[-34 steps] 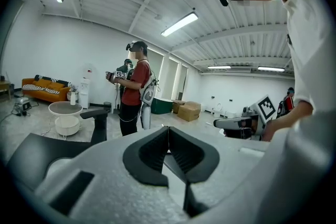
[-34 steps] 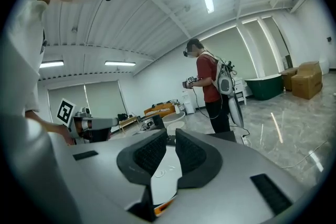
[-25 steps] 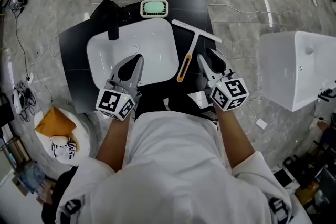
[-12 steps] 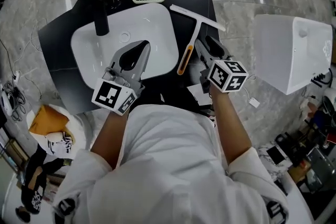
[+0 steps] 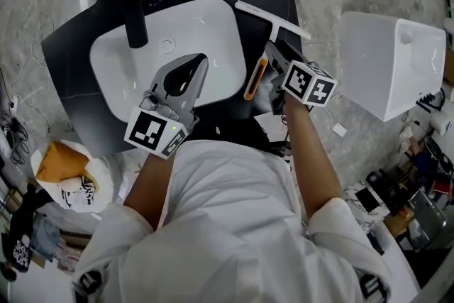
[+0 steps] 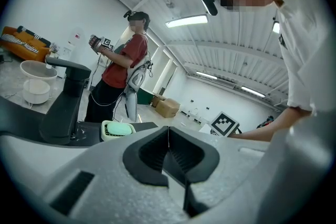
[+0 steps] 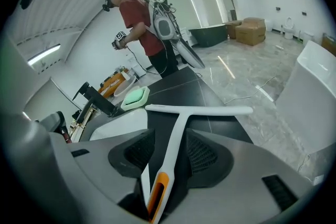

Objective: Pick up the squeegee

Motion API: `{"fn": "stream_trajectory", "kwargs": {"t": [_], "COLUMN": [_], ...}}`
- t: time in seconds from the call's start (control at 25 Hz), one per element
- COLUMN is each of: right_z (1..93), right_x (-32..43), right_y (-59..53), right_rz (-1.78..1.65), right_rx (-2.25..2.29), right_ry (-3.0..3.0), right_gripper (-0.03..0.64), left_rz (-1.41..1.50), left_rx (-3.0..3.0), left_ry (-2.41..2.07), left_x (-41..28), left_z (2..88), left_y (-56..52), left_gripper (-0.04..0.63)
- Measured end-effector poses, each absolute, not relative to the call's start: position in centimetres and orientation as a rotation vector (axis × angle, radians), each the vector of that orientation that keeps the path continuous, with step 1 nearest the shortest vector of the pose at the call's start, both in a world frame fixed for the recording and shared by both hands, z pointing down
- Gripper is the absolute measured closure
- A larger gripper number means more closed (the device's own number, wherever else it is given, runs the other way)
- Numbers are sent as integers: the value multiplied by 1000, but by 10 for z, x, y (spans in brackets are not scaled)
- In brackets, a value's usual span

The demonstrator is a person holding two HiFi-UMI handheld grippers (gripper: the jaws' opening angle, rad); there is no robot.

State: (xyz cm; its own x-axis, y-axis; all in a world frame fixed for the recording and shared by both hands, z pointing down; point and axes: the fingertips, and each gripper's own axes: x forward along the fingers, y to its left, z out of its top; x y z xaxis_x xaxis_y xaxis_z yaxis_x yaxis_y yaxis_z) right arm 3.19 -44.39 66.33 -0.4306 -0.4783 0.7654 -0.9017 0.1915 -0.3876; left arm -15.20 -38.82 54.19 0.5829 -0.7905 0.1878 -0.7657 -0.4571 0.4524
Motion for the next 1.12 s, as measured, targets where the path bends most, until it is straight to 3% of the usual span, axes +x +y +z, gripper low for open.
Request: {"fn": "stream_trajectory", "kwargs": {"t": [0.6,1.12], "right_z": [693,700], "right_x": [29,26], "right_y": [-446,-448], "right_rz": [1194,1201], "right_rx": [1279,1289], "right_ry": [-1862,-1821], "right_gripper": [457,517], "left_rz": [-136,-194], "left_rx": [2257,2237], "left_ry": [-1253,-1250], "left_x": [-157,-157], "left_z": [555,556], "left_y": [-383,-370], "left_gripper": [579,578]}}
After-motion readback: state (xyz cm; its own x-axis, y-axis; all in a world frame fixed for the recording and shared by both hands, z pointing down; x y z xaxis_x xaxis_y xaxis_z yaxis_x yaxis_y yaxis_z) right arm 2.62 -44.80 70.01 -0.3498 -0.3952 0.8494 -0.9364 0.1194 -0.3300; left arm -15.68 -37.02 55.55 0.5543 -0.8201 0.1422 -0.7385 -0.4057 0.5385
